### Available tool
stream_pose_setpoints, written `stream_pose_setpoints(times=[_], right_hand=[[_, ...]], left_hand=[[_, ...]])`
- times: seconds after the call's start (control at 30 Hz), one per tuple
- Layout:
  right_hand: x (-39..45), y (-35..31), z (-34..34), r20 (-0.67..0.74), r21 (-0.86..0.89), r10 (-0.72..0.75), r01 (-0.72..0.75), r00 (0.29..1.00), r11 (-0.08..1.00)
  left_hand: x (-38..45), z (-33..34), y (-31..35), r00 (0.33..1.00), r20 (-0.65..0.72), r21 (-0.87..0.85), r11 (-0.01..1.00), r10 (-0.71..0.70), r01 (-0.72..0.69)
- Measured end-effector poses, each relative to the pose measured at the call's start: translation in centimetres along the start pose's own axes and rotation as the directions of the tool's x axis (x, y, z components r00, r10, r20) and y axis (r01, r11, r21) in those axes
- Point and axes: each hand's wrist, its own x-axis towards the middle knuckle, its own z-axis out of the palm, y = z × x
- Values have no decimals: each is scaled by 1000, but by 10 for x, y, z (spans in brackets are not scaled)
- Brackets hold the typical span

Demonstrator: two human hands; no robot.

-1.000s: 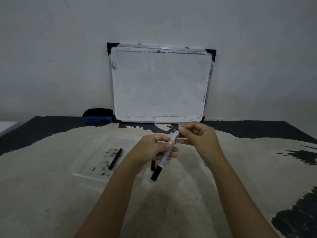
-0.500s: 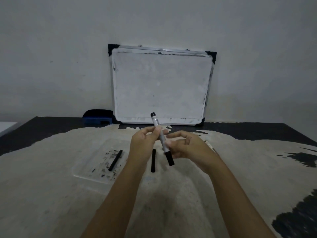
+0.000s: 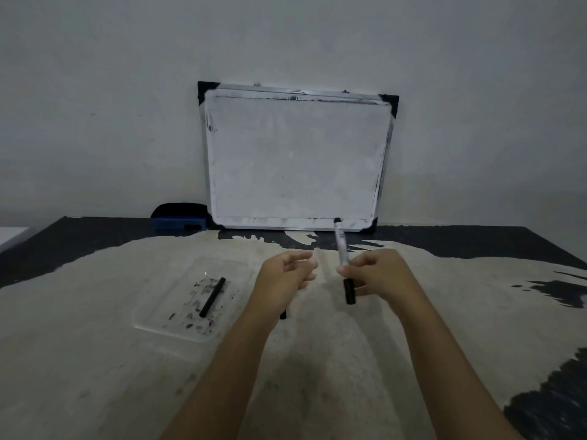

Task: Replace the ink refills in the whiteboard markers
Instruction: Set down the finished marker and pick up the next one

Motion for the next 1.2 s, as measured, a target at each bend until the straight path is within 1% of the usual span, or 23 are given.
stream_pose_setpoints(times=[0.03,0.07,0.1,0.13,0.17,0.2,0.27,0.33,0.53,0.6,0.63,0.67,0.73,0.8,0.87,0.93,1.07,1.13,1.2], right_hand=[[5,4,-6,-91,-127,31,-42,995,991],[9,8,-11,-161,-275,63,-106,985,956],[11,13,-14,-212,-409,91,-173,973,896],[12,17,-16,-259,-498,111,-231,960,836],[12,20,-15,-295,-549,116,-268,948,792],[12,24,-15,-314,-572,113,-283,943,770],[11,29,-12,-313,-611,102,-282,944,740],[11,32,-11,-315,-631,69,-263,947,730],[13,34,-11,-333,-640,37,-255,942,725],[15,35,-9,-315,-702,5,-237,949,671],[16,35,-6,-317,-720,-39,-214,948,660],[17,34,-3,-325,-718,-87,-186,942,670],[16,31,4,-325,-708,-214,-86,921,701],[14,32,14,-288,-739,-355,29,889,673],[14,34,22,-276,-769,-424,66,863,636],[15,39,21,-324,-772,-410,13,853,636],[16,51,5,-476,-732,-311,-176,822,658],[17,55,-1,-509,-716,-240,-252,827,651],[18,58,-4,-521,-704,-193,-290,831,648]], left_hand=[[1,1,-2,1000,5,25,1000,2,-2],[1,3,-5,1000,9,55,998,5,-6],[1,4,-8,1000,13,96,995,12,-13],[1,6,-11,1000,19,138,990,21,-23],[0,7,-13,999,26,169,985,29,-33],[1,8,-16,999,34,184,982,31,-37],[1,9,-19,999,45,188,982,20,-28],[2,10,-21,999,44,205,979,17,-26],[2,10,-28,999,38,270,962,16,-25],[1,12,-29,998,42,287,956,44,-54],[0,13,-29,996,48,294,953,70,-81],[-1,14,-28,994,59,307,945,96,-110],[-2,17,-26,986,87,350,922,145,-167],[-5,20,-26,974,131,394,891,186,-223],[-7,24,-27,960,191,437,859,203,-268],[-9,27,-30,951,242,470,835,191,-287],[-12,32,-35,946,302,517,814,115,-264],[-12,33,-38,943,323,537,804,83,-255],[-12,35,-41,940,334,564,784,70,-259]])
